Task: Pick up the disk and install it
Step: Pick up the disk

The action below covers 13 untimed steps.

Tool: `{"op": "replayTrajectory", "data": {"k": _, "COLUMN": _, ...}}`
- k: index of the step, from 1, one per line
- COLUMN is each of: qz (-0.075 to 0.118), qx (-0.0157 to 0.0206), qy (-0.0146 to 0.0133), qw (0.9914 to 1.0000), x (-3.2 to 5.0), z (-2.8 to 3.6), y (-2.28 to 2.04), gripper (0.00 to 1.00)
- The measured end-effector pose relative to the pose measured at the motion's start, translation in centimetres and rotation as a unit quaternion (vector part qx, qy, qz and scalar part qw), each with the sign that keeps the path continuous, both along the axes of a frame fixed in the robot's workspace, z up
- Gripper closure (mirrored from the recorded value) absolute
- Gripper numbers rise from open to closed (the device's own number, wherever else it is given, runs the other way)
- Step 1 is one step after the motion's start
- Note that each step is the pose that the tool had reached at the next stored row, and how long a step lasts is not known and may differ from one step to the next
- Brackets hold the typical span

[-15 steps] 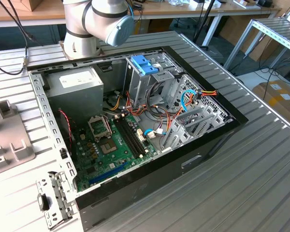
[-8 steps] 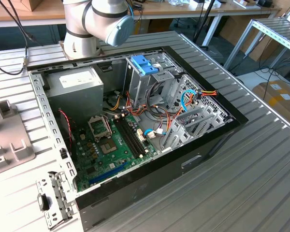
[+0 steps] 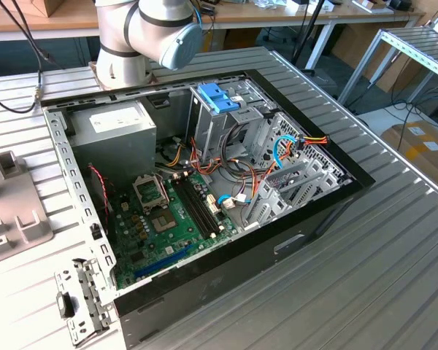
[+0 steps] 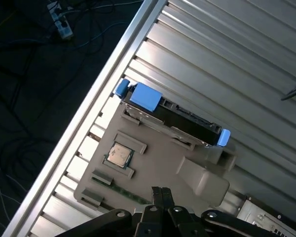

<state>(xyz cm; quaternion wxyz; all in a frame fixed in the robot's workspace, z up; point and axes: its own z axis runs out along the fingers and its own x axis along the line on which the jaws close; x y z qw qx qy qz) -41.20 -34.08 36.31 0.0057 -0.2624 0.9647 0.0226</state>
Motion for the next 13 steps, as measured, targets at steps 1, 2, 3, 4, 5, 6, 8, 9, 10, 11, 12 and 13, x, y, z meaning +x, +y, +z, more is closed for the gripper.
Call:
{"op": "replayTrajectory", "data": {"k": 1, "qz": 0.005, "qx": 0.0000, "qy": 0.0000, "qw": 0.99999, "x": 0.01, "z": -0.01, "y": 0.00, "gripper": 0.89}}
{"op": "replayTrajectory", "data": {"k": 2, "qz": 0.010, "qx": 0.0000, "qy": 0.0000, "qw": 0.99995, "x": 0.02, "z": -0.01, "y": 0.00, "gripper": 0.89}}
{"op": "replayTrajectory", "data": {"k": 3, "qz": 0.013, "qx": 0.0000, "qy": 0.0000, "qw": 0.99991, "x": 0.03, "z": -0.02, "y": 0.00, "gripper": 0.89}}
{"op": "replayTrajectory", "data": {"k": 4, "qz": 0.016, "qx": 0.0000, "qy": 0.0000, "qw": 0.99987, "x": 0.04, "z": -0.02, "y": 0.00, "gripper": 0.89}}
{"op": "replayTrajectory", "data": {"k": 5, "qz": 0.019, "qx": 0.0000, "qy": 0.0000, "qw": 0.99981, "x": 0.04, "z": -0.02, "y": 0.00, "gripper": 0.89}}
{"op": "replayTrajectory", "data": {"k": 6, "qz": 0.022, "qx": 0.0000, "qy": 0.0000, "qw": 0.99975, "x": 0.05, "z": -0.02, "y": 0.00, "gripper": 0.89}}
{"op": "replayTrajectory", "data": {"k": 8, "qz": 0.029, "qx": 0.0000, "qy": 0.0000, "qw": 0.99957, "x": 0.06, "z": -0.03, "y": 0.00, "gripper": 0.89}}
{"op": "replayTrajectory", "data": {"k": 9, "qz": 0.032, "qx": 0.0000, "qy": 0.0000, "qw": 0.99948, "x": 0.07, "z": -0.04, "y": 0.00, "gripper": 0.89}}
{"op": "replayTrajectory", "data": {"k": 10, "qz": 0.036, "qx": 0.0000, "qy": 0.0000, "qw": 0.99937, "x": 0.07, "z": -0.04, "y": 0.00, "gripper": 0.89}}
{"op": "replayTrajectory", "data": {"k": 11, "qz": 0.038, "qx": 0.0000, "qy": 0.0000, "qw": 0.99926, "x": 0.08, "z": -0.04, "y": 0.00, "gripper": 0.89}}
{"op": "replayTrajectory", "data": {"k": 12, "qz": 0.042, "qx": 0.0000, "qy": 0.0000, "qw": 0.99914, "x": 0.08, "z": -0.05, "y": 0.00, "gripper": 0.89}}
{"op": "replayTrajectory", "data": {"k": 13, "qz": 0.046, "qx": 0.0000, "qy": 0.0000, "qw": 0.99895, "x": 0.09, "z": -0.05, "y": 0.00, "gripper": 0.89}}
